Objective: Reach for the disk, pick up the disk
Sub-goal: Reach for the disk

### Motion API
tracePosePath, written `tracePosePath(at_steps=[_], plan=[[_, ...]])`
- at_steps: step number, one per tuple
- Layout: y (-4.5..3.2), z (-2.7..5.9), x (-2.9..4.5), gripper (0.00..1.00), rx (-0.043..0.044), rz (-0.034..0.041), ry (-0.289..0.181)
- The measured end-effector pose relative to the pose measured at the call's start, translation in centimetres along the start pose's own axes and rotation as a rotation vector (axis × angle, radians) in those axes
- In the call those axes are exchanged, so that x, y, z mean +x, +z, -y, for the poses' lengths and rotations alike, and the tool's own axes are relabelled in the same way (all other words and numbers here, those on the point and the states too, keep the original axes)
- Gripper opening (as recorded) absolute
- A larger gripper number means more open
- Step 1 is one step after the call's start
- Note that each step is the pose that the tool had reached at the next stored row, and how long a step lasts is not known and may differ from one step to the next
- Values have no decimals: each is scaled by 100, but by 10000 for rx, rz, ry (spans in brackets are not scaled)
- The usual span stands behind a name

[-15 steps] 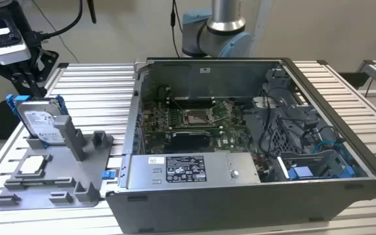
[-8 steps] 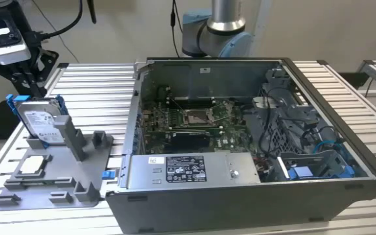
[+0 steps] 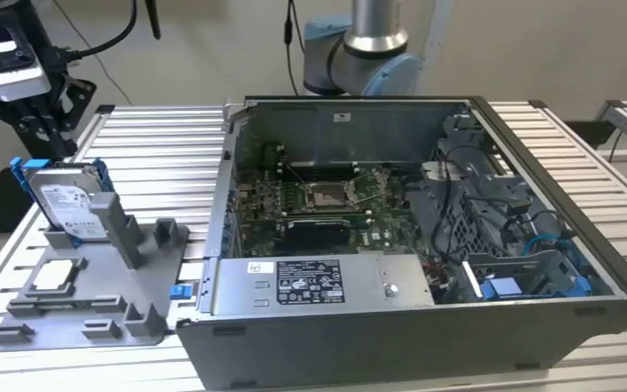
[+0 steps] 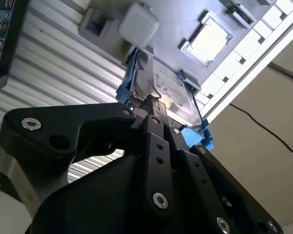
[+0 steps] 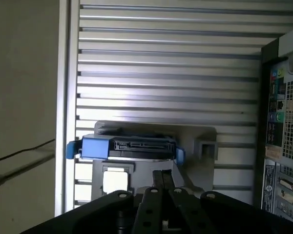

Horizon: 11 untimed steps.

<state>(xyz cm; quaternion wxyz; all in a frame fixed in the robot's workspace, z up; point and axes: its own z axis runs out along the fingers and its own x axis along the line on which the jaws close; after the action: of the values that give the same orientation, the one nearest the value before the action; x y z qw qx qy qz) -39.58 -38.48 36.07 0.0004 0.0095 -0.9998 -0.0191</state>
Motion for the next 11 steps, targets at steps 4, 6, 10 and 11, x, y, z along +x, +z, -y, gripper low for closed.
tracePosePath(at_steps=[4,6,10,11], plan=[[11,-43,178,0,0,1,1],[17,-67,265,0,0,1,-1],[28,-144,406,0,0,1,0],[30,-149,439,0,1,0,0]])
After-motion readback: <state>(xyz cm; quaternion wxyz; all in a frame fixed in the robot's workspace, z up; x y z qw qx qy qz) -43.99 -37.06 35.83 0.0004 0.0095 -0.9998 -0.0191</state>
